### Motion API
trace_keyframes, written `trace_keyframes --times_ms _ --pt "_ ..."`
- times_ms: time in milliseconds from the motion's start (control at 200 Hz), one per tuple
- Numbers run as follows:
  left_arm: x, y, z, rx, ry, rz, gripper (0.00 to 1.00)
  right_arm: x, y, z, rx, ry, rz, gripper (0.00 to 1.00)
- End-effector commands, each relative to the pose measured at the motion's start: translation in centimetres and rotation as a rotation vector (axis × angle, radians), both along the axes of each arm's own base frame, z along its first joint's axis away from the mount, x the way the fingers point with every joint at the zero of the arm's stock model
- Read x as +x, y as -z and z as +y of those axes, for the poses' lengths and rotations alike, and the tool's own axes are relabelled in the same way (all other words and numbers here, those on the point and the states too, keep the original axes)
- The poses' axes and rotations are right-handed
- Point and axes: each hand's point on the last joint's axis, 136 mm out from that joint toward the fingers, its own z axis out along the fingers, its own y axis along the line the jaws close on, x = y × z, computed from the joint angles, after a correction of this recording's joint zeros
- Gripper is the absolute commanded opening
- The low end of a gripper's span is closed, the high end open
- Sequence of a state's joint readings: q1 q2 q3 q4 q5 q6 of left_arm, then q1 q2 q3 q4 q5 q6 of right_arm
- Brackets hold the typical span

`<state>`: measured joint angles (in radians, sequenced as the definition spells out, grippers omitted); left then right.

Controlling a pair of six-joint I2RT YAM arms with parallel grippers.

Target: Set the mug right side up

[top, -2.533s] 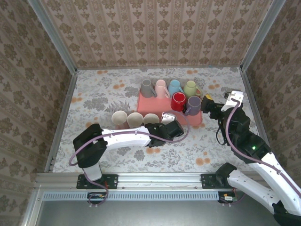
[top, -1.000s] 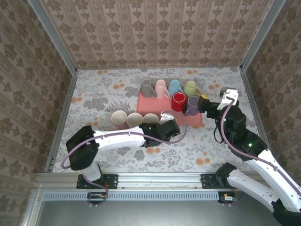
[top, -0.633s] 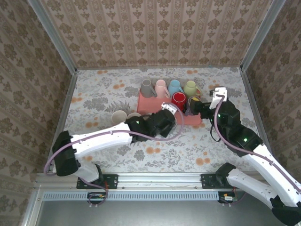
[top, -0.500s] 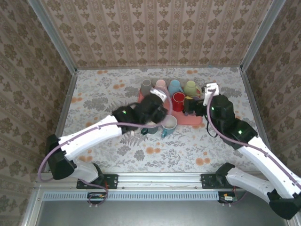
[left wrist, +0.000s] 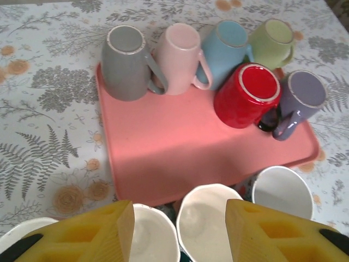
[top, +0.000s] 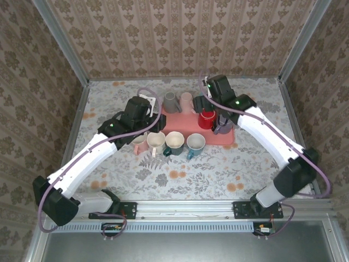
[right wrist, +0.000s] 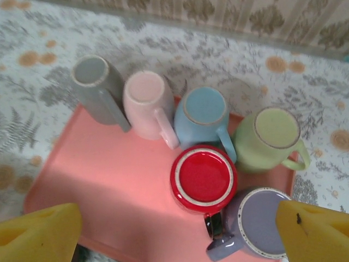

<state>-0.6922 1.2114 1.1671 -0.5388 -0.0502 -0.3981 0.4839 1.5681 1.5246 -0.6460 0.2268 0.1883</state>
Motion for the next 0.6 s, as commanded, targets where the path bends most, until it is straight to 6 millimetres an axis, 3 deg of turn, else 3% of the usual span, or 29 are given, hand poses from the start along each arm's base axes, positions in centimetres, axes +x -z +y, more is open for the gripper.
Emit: trace_keyframes --times_ms 0,170,285,435,595 --pt "-0.7 0.0 0.4 -0.031 0.003 -0.013 0.49 -0.7 3.0 -1.6 -0.041 0.042 0.175 0.95" --pt "-1.0 0.0 -0.1 -0.105 0.01 -0.004 0.5 -0.8 5.8 -6.1 -0.116 0.241 0.267 0.97" --pt "-1.3 -0.2 -0.3 -0.13 0.015 0.009 0.5 -1.8 7.6 -9.8 -0.015 0.511 0.38 0.98" --pt "-1.7 -0.5 -0.6 -0.159 0.028 0.015 0.5 -2.6 9.5 -10.9 0.152 0.741 0.462 0.97" --pt "-1.8 -0.6 -0.5 -0.158 0.031 0.007 0.51 -2.0 10.6 -11.0 0.285 0.905 0.493 1.0"
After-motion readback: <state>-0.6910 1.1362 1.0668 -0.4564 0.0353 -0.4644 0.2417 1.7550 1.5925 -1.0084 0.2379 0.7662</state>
